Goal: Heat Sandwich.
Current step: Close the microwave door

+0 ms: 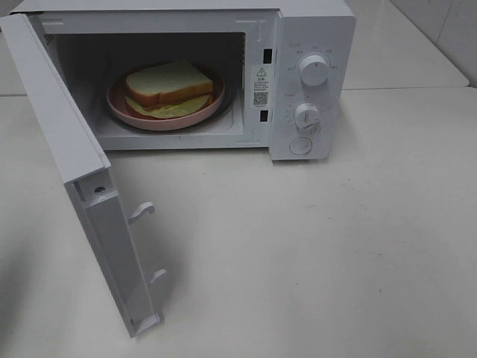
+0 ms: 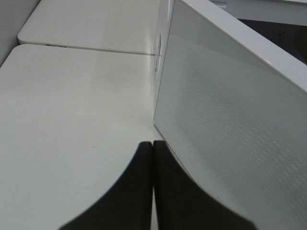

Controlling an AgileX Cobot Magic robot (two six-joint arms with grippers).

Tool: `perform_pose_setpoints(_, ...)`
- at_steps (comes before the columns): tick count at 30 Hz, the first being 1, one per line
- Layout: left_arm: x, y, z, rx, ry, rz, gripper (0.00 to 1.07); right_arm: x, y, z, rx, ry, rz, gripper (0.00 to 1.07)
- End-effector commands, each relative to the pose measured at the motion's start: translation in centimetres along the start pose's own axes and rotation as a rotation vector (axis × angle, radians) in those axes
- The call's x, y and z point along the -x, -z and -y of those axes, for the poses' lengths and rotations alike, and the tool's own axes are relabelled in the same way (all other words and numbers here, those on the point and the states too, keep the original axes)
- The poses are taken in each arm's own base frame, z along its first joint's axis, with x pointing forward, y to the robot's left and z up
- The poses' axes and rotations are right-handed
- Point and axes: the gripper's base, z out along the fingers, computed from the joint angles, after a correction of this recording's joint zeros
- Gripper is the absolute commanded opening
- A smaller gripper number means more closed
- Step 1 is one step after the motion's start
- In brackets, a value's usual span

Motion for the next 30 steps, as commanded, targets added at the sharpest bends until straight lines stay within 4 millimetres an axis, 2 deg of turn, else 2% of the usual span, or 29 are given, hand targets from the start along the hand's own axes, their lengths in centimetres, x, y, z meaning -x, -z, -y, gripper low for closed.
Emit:
perform_pose_setpoints(1,-0.5,-1.5,-0.3,0.016,-0.008,0.085,0.00,-0.1,0.3,0.0,0.002,0.005,0.040,0.76)
perform_pose_setpoints(2,-0.9,-2.5,-0.5,0.021,-0.027,0.121,0.00,-0.1,0.3,0.0,0.002,0.005,0.040,0.76)
perform_pose_setpoints(3,-0.9,-2.5,-0.5,0.021,-0.027,0.121,0.00,-0.1,0.3,0.0,0.002,0.005,0.040,0.76)
perform_pose_setpoints(7,-1.7,-4.5,-0.7,0.021,-0.057,0.192,0.00,-0.1,0.3,0.0,0.002,0.006,0.040,0.76)
perform_pose_setpoints(15,-1.7,-7.3,-0.5,-0.003,-0.108,0.263,0.00,-0.1,0.3,0.0,0.002,0.006,0.040,0.76)
perform_pose_setpoints(20,-2.6,-9.5,0.2,-0.091,-0.201,0.285,0.00,-0.1,0.3,0.0,0.002,0.005,0.040,0.76)
perform_pose_setpoints(28,-3.4,-11.3,1.4,-0.241,-0.201,0.314,0.00,-0.1,0.3,0.0,0.002,0.005,0.040,0.76)
perform_pose_setpoints(30,-3.7,-12.4,2.1,-0.301,-0.209,0.286,0.00,-0.1,0.3,0.0,0.002,0.005,0.040,0.76)
